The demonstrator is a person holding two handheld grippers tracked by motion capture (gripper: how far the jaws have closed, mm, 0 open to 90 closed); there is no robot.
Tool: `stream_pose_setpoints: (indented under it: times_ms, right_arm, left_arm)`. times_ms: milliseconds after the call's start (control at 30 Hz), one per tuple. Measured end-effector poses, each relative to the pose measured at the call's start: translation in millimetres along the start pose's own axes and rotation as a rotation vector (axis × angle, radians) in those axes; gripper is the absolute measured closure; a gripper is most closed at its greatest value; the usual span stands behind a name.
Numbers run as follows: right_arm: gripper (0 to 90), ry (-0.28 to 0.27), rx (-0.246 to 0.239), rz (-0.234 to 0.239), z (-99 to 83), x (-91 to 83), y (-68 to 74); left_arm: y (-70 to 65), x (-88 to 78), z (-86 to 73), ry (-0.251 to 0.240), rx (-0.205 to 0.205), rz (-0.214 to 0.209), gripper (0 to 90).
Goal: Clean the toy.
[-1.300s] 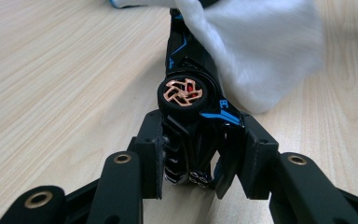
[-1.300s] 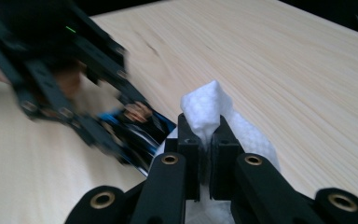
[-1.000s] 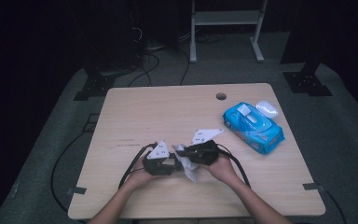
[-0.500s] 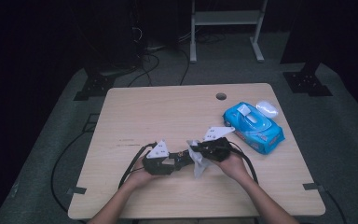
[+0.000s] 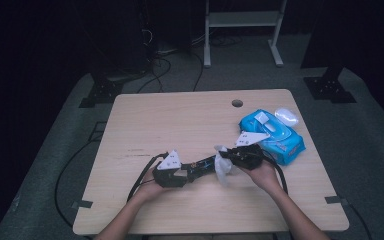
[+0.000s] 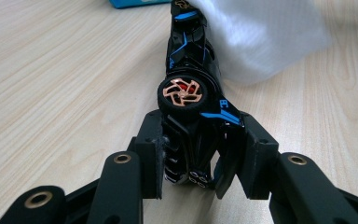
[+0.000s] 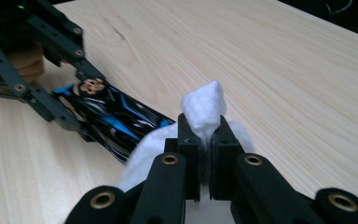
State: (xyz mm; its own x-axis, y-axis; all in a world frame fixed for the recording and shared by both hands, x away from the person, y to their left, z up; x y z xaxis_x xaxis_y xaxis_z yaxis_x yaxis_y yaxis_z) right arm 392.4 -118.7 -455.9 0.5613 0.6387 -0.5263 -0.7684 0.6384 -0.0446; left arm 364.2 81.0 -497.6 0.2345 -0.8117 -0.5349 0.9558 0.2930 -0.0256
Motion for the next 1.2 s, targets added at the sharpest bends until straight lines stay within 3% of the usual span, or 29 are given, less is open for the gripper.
stream_pose_setpoints:
  times_ms: [133,167,333,467,567,733,933,1133,1167,1200]
  right_arm:
    - [85.0,-0.008,-0.011,0.035,4.6,7.3,12.3]
    - [85.0,-0.019,-0.016,0.066,7.9,12.5,21.7]
    - [85.0,-0.011,-0.041,0.066,8.0,17.7,26.6]
    - [85.0,-0.004,-0.019,0.046,3.0,11.9,14.5]
    - [85.0,0.016,-0.003,0.005,-2.6,3.0,0.1]
    - [85.0,0.019,0.016,0.004,-4.0,1.1,-4.5]
    - [85.0,0.012,0.004,0.04,3.7,10.5,8.8]
    - [85.1,-0.012,-0.031,0.117,22.8,20.5,33.9]
    - [85.1,-0.016,-0.035,0.151,28.7,24.7,44.8]
    - [85.1,-0.016,-0.035,0.151,28.7,24.7,44.8]
  left_arm:
    - [-0.2,0.1,0.7,0.008,0.004,-0.002,58.3]
    - [-0.2,0.1,0.8,0.008,0.009,0.0,58.3]
    - [0.4,-1.3,0.0,0.011,0.008,0.002,58.3]
    - [0.6,-1.6,0.0,0.012,0.012,0.004,58.3]
    - [1.6,-1.7,-0.2,0.011,0.008,0.0,58.3]
    - [2.3,-1.3,0.5,0.015,0.014,0.002,58.3]
    - [3.8,-0.9,0.9,0.014,0.013,0.0,58.3]
    - [4.5,-0.8,1.3,0.019,0.024,0.0,58.3]
    - [4.6,-0.6,1.3,0.018,0.023,-0.002,58.3]
    - [4.9,-0.4,1.5,0.018,0.024,-0.001,58.3]
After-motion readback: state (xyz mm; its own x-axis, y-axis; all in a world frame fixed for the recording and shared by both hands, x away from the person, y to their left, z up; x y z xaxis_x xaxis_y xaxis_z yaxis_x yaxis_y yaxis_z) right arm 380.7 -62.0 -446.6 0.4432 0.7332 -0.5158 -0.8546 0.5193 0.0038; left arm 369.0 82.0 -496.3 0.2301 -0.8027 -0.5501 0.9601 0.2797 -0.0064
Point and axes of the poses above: each handheld gripper's, and its own axes: x roughly forward along the jaws, z roughly out of its top, y roughly to its left, the point moved 6 cm from there along x, roughly forward along the jaws, and after that the axes turned 6 degrees about -z, right-handed, at the moved point
